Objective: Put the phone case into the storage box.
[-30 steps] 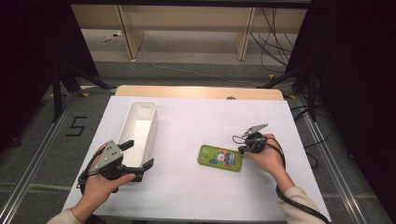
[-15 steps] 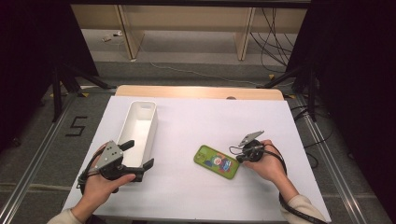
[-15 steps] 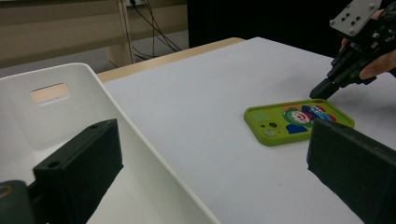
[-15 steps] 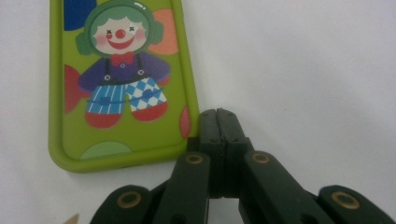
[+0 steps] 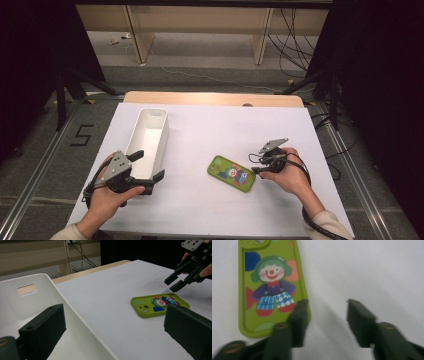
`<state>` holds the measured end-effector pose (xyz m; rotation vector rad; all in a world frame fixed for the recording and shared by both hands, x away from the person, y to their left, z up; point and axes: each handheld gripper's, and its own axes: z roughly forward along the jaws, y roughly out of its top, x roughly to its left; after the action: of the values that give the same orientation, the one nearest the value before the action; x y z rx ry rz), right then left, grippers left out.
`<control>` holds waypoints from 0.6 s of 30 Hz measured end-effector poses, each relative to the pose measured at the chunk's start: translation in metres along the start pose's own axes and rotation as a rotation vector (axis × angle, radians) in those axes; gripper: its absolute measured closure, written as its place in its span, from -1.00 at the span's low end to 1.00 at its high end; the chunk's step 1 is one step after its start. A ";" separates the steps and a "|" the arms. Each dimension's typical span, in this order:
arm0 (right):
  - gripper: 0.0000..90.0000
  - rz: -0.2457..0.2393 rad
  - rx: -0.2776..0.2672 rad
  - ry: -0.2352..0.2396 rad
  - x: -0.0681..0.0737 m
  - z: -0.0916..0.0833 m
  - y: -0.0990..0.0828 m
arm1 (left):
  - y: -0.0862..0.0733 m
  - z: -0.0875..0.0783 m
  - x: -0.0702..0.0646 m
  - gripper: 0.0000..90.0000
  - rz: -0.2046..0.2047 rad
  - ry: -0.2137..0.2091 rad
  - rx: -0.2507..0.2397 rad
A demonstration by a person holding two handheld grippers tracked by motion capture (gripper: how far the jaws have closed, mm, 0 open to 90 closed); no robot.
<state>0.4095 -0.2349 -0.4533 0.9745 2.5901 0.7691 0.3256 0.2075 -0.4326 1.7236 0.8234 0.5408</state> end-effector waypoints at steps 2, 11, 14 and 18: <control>-0.36 0.004 -0.013 0.015 0.001 -0.002 0.001 | 0.000 0.000 0.000 -0.92 -0.001 0.001 0.000; -0.74 -0.062 -0.022 0.076 0.015 0.002 0.009 | 0.000 0.000 0.000 -0.92 0.000 0.000 0.000; -0.76 -0.070 -0.018 0.077 0.020 0.006 0.012 | 0.000 0.000 0.000 -0.92 -0.001 0.001 -0.001; -0.77 -0.082 -0.010 0.082 0.025 0.012 0.016 | 0.000 0.000 0.000 -0.92 -0.001 0.000 -0.002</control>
<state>0.4042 -0.2032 -0.4562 0.8449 2.6751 0.8158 0.3257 0.2074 -0.4323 1.7217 0.8234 0.5404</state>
